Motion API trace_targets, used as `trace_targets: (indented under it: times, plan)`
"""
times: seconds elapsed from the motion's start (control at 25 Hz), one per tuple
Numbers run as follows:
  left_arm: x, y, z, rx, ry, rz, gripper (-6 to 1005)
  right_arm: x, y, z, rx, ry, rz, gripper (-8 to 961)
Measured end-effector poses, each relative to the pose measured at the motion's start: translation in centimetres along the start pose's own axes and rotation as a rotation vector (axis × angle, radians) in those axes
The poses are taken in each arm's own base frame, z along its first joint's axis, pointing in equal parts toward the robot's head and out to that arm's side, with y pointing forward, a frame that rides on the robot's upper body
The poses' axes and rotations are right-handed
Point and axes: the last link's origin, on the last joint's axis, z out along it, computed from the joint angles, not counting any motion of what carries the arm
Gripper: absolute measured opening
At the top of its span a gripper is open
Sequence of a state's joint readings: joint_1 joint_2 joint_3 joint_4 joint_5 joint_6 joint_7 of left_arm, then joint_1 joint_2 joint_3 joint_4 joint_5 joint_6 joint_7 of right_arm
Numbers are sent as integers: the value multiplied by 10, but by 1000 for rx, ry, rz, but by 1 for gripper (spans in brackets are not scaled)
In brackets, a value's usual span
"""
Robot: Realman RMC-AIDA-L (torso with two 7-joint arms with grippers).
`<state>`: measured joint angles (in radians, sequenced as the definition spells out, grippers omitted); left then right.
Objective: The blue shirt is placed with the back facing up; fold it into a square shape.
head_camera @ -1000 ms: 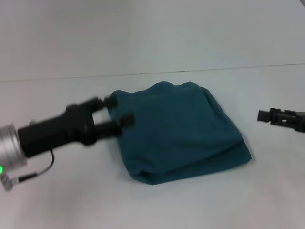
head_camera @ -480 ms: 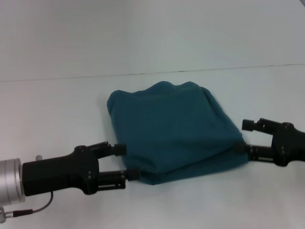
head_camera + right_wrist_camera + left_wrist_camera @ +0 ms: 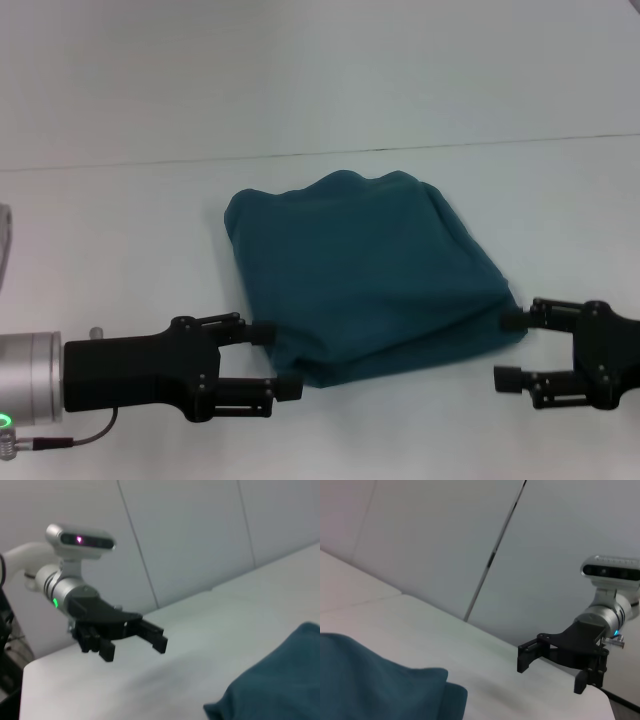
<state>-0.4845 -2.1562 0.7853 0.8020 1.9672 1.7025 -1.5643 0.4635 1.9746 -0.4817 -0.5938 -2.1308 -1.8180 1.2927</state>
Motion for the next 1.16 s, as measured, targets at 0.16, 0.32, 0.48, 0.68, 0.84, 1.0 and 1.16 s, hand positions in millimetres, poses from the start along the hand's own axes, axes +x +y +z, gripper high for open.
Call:
trace_targets:
  times: [0.16, 0.32, 0.48, 0.68, 0.84, 1.0, 1.16]
  plan:
    - [0, -1, 2, -6, -34, -13, 859, 1, 1, 0, -23, 39, 26, 883]
    - [-2, -1, 2, -9, -49, -25, 859, 1, 0, 1, -27, 49, 38, 883]
    - [-2, -1, 1, -9, -48, -34, 860, 0, 0, 2, -31, 54, 42, 882]
    - [-2, -1, 0, -9, -48, -37, 860, 0, -1, 0, -29, 61, 53, 883]
    - [-2, -1, 0, -9, -49, -42, 860, 0, -1, 0, -30, 68, 56, 883]
    - [-2, -1, 0, -10, -51, -47, 860, 0, -1, 0, -30, 69, 56, 882]
    - [-3, -1, 0, -6, -53, -48, 860, 0, -2, -1, -26, 71, 55, 882]
